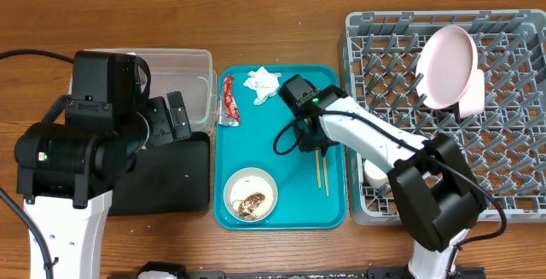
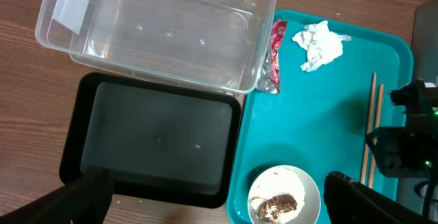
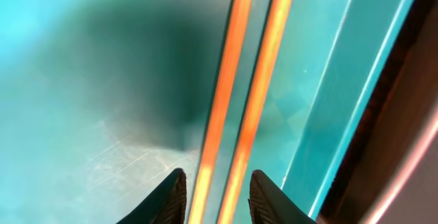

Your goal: Sort waste into correct bins and load items into the dishwasher

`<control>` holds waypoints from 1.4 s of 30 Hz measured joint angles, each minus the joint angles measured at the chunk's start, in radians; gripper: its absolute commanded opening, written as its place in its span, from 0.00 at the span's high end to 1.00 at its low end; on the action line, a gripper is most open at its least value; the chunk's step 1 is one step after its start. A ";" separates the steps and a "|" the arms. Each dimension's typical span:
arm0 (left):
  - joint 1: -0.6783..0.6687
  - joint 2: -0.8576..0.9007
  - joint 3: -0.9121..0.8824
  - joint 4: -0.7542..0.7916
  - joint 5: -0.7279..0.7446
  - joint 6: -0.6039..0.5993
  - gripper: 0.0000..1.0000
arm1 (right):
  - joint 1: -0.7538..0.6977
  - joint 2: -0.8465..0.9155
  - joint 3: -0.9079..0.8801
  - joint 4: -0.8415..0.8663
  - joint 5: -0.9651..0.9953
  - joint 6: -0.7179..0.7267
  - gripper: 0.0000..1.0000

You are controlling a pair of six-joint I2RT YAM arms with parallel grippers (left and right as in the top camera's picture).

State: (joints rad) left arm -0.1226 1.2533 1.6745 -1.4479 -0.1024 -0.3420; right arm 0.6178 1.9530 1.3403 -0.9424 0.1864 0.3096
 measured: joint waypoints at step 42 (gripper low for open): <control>0.000 0.000 0.000 0.000 0.000 0.000 0.00 | -0.062 -0.341 0.140 0.001 0.064 -0.016 0.96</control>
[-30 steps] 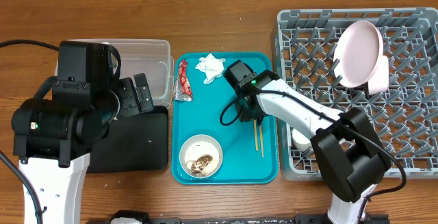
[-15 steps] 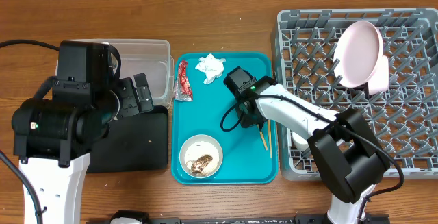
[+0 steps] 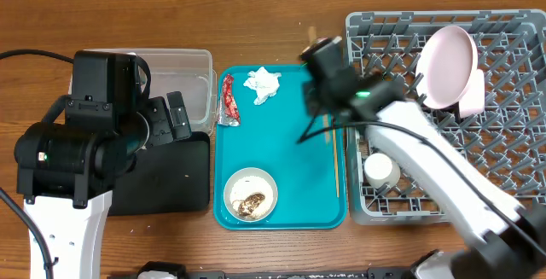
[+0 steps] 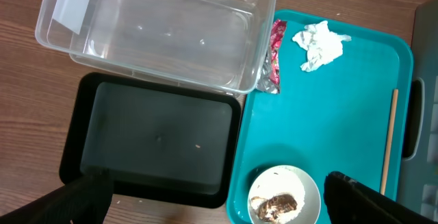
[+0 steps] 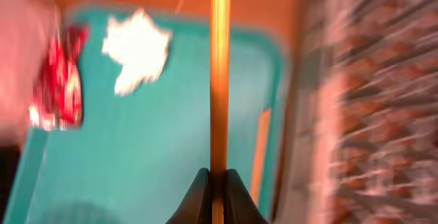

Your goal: Sort waste into correct bins and load items into the dishwasher

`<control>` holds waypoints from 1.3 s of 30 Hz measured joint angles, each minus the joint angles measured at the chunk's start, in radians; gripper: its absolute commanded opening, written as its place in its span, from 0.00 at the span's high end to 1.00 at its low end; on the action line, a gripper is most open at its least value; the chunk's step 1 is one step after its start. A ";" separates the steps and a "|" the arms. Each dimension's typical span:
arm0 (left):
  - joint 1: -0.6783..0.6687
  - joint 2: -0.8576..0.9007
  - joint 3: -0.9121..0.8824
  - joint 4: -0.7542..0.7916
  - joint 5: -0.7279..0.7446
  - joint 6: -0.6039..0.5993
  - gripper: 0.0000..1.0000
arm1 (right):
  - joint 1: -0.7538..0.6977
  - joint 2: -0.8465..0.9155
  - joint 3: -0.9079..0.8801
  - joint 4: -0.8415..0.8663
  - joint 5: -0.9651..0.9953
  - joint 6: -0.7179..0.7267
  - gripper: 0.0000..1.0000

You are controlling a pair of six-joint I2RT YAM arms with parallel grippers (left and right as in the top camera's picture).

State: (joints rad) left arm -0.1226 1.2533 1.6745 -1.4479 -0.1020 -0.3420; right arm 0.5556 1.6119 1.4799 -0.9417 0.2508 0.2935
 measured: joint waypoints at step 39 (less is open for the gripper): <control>0.000 0.000 0.000 0.000 0.000 0.000 0.00 | 0.009 0.122 -0.135 0.014 -0.080 -0.106 0.55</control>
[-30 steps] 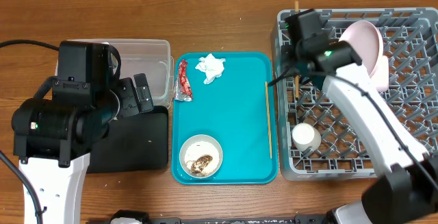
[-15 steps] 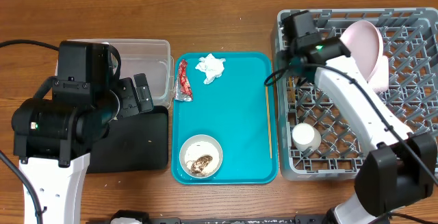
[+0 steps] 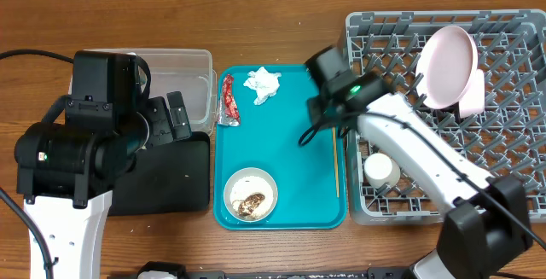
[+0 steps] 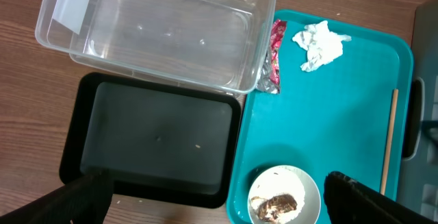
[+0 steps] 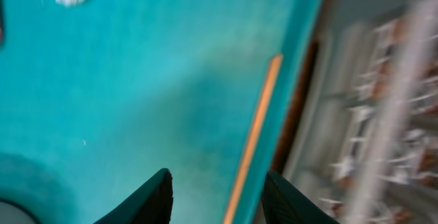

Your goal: Sort waste into correct bins and load items into the dishwasher

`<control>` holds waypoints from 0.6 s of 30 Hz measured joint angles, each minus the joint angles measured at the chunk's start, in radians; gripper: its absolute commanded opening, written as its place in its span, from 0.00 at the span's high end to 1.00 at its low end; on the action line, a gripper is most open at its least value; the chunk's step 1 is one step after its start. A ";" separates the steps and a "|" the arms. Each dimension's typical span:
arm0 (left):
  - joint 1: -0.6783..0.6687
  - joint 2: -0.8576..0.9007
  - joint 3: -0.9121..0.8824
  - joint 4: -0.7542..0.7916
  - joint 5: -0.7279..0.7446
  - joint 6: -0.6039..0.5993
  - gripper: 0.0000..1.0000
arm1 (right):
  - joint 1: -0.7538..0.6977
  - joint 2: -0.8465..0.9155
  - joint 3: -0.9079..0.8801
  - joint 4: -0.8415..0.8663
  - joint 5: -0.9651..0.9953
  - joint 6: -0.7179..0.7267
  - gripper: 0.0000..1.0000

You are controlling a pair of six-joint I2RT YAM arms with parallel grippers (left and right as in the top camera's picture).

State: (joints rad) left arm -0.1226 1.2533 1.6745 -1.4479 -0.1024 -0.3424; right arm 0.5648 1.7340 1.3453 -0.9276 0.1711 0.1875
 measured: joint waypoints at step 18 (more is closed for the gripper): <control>0.000 0.000 0.000 0.000 0.000 0.000 0.00 | 0.039 0.221 -0.090 0.080 0.153 0.055 0.67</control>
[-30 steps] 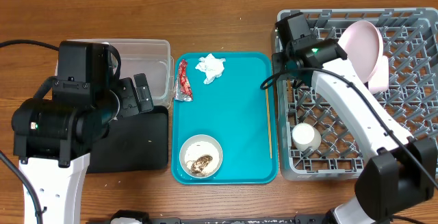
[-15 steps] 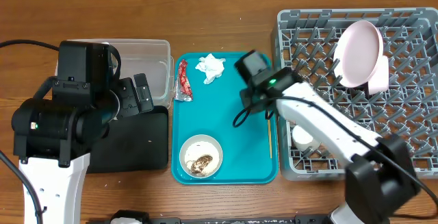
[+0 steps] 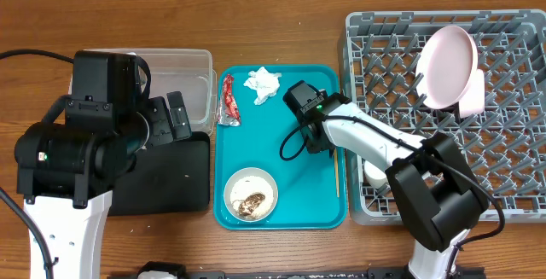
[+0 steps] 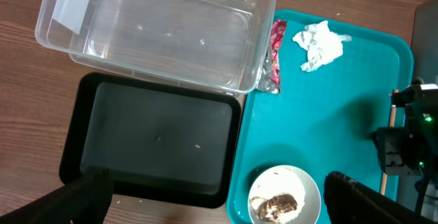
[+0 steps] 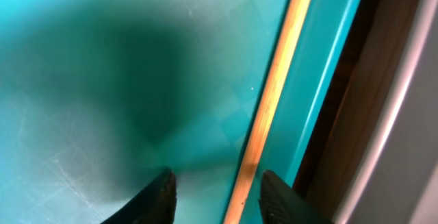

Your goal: Sort waste into correct bins and load items into the dishwasher

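Note:
One wooden chopstick (image 3: 335, 172) lies along the right edge of the teal tray (image 3: 299, 185). My right gripper (image 3: 316, 141) is low over its upper end. In the right wrist view the chopstick (image 5: 274, 107) runs between the open fingers of the right gripper (image 5: 219, 196), nearer the right one, untouched. On the tray also lie a crumpled tissue (image 3: 262, 84), a red wrapper (image 3: 229, 100) and a white bowl (image 3: 250, 194) with food scraps. My left gripper (image 4: 215, 207) hangs open and high over the bins, holding nothing.
A clear plastic bin (image 4: 157, 32) and a black bin (image 4: 157, 138) sit left of the tray. The grey dish rack (image 3: 503, 168) stands to the right, holding a pink bowl (image 3: 450, 57) and a white cup (image 3: 375, 172).
My right gripper has come down from above the tray's right edge to just over the tray, open astride the remaining chopstick. The left arm has not moved.
Two chopsticks lay on the tray with my right gripper open astride them. Then it was shut on one chopstick, raised by the rack, one left on the tray. Later it was open and empty above the tray's edge. Now it straddles the second chopstick.

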`<control>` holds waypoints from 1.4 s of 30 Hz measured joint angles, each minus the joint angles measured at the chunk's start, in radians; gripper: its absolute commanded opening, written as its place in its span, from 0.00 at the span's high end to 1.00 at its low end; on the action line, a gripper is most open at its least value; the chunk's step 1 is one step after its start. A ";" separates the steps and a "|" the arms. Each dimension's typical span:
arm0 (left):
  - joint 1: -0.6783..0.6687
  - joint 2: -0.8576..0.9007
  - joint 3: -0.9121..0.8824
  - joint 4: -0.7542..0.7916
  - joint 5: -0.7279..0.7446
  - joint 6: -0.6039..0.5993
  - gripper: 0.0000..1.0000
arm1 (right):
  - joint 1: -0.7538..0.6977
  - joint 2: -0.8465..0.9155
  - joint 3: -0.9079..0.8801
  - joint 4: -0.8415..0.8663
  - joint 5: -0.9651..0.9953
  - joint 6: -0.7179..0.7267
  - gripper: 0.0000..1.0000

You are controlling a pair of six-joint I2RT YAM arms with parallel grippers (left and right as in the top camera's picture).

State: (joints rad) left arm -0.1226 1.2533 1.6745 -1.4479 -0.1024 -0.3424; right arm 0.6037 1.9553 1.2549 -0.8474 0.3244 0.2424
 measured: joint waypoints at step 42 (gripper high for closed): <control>0.000 0.000 0.000 0.000 0.000 0.000 0.00 | 0.012 0.013 0.055 -0.134 -0.151 0.022 0.62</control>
State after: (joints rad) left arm -0.1226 1.2533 1.6745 -1.4479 -0.1024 -0.3420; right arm 0.6159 1.9682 1.3102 -0.9817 0.1730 0.2646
